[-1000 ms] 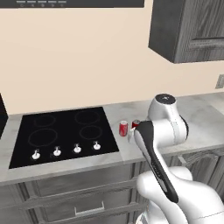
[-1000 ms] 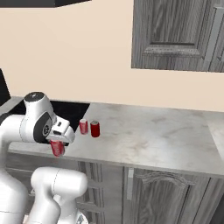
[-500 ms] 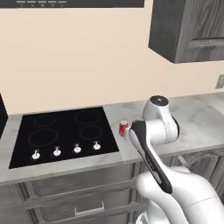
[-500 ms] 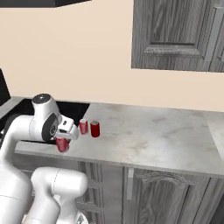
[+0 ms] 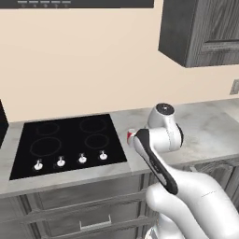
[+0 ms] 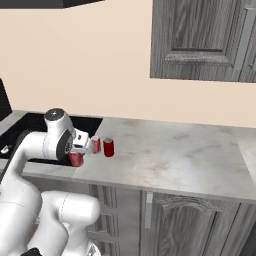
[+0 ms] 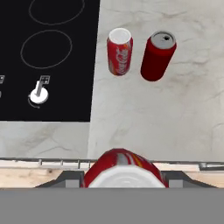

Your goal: Four empty soda cans are scattered around the kitchen. Gather all the cans and cluster them next to the stove for recycling.

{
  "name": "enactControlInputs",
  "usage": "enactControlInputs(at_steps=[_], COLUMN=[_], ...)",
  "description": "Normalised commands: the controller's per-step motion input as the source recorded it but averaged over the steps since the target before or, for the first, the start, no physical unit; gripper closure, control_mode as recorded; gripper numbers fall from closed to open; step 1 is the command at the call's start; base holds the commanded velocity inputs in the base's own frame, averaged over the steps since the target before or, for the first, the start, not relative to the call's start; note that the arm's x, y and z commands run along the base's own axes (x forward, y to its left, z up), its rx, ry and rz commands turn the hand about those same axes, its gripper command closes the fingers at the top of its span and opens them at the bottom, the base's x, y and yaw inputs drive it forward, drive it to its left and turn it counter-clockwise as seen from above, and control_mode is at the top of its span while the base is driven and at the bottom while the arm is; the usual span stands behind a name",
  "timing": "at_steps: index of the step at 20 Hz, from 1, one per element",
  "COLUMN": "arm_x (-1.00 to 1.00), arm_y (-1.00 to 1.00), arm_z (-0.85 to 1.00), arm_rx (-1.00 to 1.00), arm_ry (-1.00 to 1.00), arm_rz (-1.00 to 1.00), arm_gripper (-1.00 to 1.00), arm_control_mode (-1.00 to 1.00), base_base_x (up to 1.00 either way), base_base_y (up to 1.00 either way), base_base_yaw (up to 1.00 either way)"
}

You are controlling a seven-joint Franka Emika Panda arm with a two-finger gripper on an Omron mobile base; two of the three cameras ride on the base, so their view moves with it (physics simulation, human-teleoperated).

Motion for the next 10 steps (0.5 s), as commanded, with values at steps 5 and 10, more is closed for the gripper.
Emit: enactControlInputs(at_steps=[5,10], arm_x=[0.53,0.48], arm_y=[0.01,0.04], arm_z=[-0.25,0.0], arm_rx=[0.0,0.0], arm_ry=[0.0,0.02], arm_rz=[0.04,0.02], arm_gripper=[1.0,1.0], arm_control_mode=[-1.0,-1.0], base_base_x=[0.0,0.0], base_base_y=[0.0,0.0], base_base_yaw=[0.0,0.0])
